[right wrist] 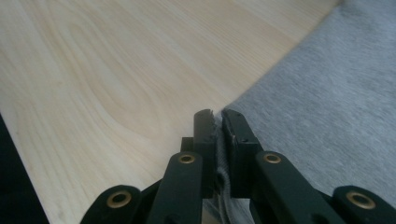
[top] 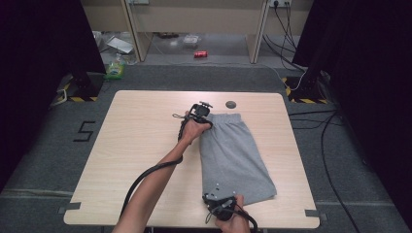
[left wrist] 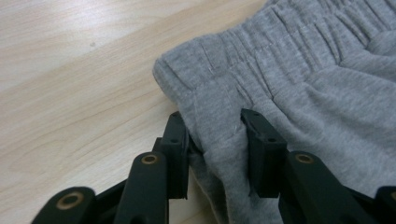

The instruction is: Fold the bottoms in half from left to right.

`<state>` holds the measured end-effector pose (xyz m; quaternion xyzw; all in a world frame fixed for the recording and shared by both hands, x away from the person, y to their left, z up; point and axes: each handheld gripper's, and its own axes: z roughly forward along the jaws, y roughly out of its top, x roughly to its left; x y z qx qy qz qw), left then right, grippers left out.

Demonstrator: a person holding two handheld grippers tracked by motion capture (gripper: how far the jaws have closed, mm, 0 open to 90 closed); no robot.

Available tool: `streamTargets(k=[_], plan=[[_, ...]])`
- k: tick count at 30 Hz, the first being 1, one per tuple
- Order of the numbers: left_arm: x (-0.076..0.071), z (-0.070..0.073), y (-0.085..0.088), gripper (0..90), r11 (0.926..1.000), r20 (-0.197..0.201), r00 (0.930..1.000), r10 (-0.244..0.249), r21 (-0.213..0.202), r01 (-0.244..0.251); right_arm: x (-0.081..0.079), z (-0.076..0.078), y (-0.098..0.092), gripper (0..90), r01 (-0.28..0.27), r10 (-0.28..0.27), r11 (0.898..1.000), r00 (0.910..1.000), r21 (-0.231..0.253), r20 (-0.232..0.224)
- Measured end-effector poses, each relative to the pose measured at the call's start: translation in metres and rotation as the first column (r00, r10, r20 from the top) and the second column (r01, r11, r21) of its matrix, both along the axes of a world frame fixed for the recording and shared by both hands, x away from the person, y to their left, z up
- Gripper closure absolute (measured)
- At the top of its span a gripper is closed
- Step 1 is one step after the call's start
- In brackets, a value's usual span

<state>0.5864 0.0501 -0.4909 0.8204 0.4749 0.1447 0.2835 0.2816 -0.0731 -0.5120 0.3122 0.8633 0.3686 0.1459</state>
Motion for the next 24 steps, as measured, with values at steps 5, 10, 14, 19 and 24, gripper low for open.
streamTargets(k=[5,10,14,19,24], plan=[[-0.001,0.000,0.018,64.9,0.9998,-0.001,0.9999,-0.017,0.004,0.017,0.003,-0.001,0.023,85.2,-0.044,0.045,0.998,0.9984,0.044,-0.034],[-0.004,0.001,0.044,65.0,0.9994,-0.007,0.9997,-0.024,0.025,0.024,0.006,-0.002,0.050,85.2,-0.087,0.093,0.993,0.9935,0.080,-0.066],[-0.006,0.001,0.065,65.0,0.9990,-0.015,0.9992,-0.037,0.025,0.037,0.008,-0.001,0.071,85.3,-0.122,0.130,0.987,0.9884,0.105,-0.078],[-0.010,0.002,0.088,64.9,0.9982,-0.021,0.9990,-0.041,0.044,0.041,0.009,-0.001,0.093,85.3,-0.161,0.171,0.980,0.9818,0.120,-0.082],[-0.012,0.003,0.108,64.7,0.9986,-0.042,0.9984,-0.039,0.034,0.041,0.008,0.000,0.114,85.3,-0.183,0.197,0.974,0.9754,0.136,-0.099]])
